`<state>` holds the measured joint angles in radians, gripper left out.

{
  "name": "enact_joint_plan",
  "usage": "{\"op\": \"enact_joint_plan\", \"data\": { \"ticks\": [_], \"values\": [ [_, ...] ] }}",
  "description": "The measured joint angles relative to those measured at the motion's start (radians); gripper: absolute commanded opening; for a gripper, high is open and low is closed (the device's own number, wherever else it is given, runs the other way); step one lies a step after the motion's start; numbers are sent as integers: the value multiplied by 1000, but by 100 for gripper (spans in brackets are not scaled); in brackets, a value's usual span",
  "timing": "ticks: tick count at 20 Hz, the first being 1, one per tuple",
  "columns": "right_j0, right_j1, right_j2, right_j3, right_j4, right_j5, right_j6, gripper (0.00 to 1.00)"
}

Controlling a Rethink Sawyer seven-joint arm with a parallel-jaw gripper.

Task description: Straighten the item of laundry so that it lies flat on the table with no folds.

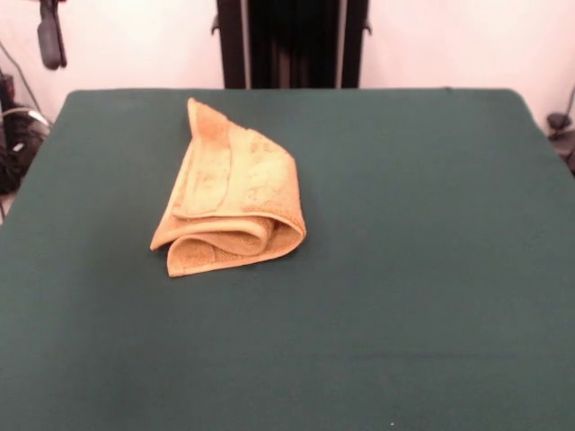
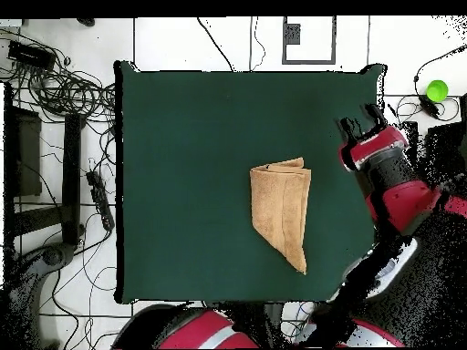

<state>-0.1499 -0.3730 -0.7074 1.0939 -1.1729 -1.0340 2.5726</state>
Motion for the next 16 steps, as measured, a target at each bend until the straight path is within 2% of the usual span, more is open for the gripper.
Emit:
{"op": "enact_joint_plan", "data": {
  "ticks": [10,16],
  "values": [
    [-31,-23,78,0,2,-38,0,100],
    [-15,-23,99,0,1,-38,31,100]
  ]
}}
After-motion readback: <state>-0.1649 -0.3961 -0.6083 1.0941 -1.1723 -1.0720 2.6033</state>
